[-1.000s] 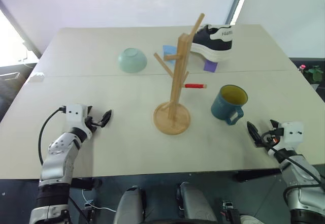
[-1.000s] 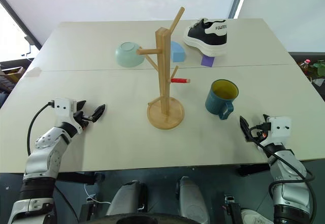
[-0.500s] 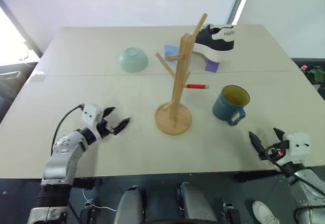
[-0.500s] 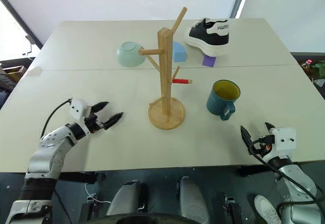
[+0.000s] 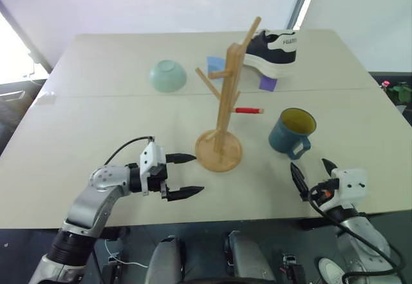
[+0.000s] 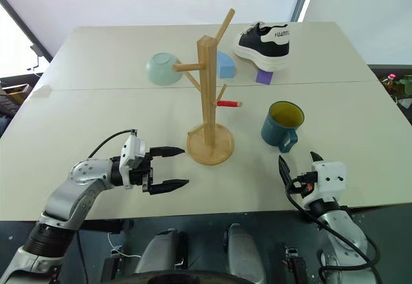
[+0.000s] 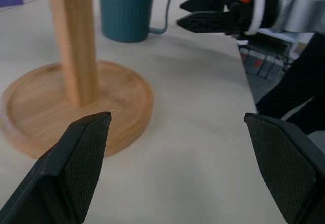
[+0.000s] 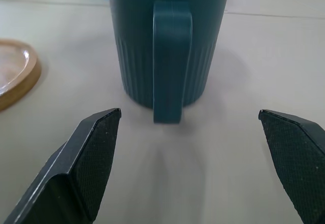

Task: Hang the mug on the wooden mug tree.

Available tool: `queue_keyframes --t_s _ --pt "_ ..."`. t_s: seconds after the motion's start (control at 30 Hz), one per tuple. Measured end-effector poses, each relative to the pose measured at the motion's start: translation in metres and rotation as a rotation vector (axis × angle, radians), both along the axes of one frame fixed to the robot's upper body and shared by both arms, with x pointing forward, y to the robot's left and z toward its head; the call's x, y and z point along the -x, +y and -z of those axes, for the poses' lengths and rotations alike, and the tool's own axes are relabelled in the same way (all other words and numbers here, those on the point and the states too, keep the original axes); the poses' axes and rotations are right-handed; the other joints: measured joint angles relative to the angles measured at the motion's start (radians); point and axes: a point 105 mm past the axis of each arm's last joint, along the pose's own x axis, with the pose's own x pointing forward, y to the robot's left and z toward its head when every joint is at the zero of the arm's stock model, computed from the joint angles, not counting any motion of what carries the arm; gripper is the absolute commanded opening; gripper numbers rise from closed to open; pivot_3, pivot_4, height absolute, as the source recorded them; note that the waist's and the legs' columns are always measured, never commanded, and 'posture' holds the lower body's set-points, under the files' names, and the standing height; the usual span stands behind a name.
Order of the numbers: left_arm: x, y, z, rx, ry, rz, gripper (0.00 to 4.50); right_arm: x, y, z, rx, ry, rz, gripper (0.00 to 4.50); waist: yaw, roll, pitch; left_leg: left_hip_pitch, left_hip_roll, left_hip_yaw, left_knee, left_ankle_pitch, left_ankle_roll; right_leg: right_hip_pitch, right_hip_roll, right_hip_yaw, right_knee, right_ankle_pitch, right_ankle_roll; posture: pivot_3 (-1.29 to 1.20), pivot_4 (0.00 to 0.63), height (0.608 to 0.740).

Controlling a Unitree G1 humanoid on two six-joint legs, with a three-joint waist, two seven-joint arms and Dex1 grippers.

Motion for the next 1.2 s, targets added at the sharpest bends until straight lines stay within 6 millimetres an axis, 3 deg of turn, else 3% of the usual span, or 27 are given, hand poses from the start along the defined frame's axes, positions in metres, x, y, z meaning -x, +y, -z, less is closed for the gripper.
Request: queue_keyframes --t_s 0.23,0.43,0.7,0.83,1.03,1.2 --pt "0.010 -0.015 -0.010 0.027 -0.026 0.058 4.50 -0.014 -0.008 0.004 0.006 -0.013 0.081 4.47 -0.001 0.000 0.000 0.000 0.000 0.000 0.000 0.000 0.000 0.000 0.003 0.001 0.000 0.000 0.000 0.00 0.150 0.740" --pt "0.009 -0.014 -0.009 0.028 -0.022 0.036 4.50 -0.017 -0.023 0.005 0.012 -0.018 0.147 4.47 -0.001 0.000 0.000 0.001 0.000 0.000 0.000 0.000 0.000 0.000 0.005 0.001 0.001 0.000 0.000 0.00 0.150 0.740" --pt "0.008 -0.014 -0.008 0.029 -0.023 0.021 4.50 -0.028 -0.028 0.009 -0.005 -0.011 0.167 4.47 -0.003 0.000 0.000 0.002 0.000 0.000 0.001 0.000 0.000 0.001 0.006 0.002 0.002 0.000 0.000 0.00 0.150 0.740" --pt "0.009 -0.014 -0.008 0.032 -0.025 0.015 4.50 -0.036 -0.032 0.009 -0.019 -0.017 0.185 3.13 -0.003 0.000 0.000 0.002 0.000 0.000 0.001 0.000 0.000 0.001 0.006 0.002 0.003 0.000 0.000 0.00 0.150 0.740" --pt "0.007 -0.014 -0.009 0.032 -0.028 0.001 4.50 -0.041 -0.032 0.009 -0.040 -0.022 0.176 0.07 -0.002 0.000 0.000 0.002 0.000 0.000 0.001 0.000 0.000 0.001 0.006 0.003 0.003 0.000 0.000 0.00 0.150 0.740" --pt "0.007 -0.013 -0.008 0.031 -0.031 -0.007 4.50 -0.042 -0.029 0.009 -0.051 -0.025 0.152 0.02 -0.002 0.000 0.000 0.003 0.000 0.000 0.001 0.000 0.000 0.001 0.006 0.003 0.004 0.000 0.000 0.00 0.150 0.740"
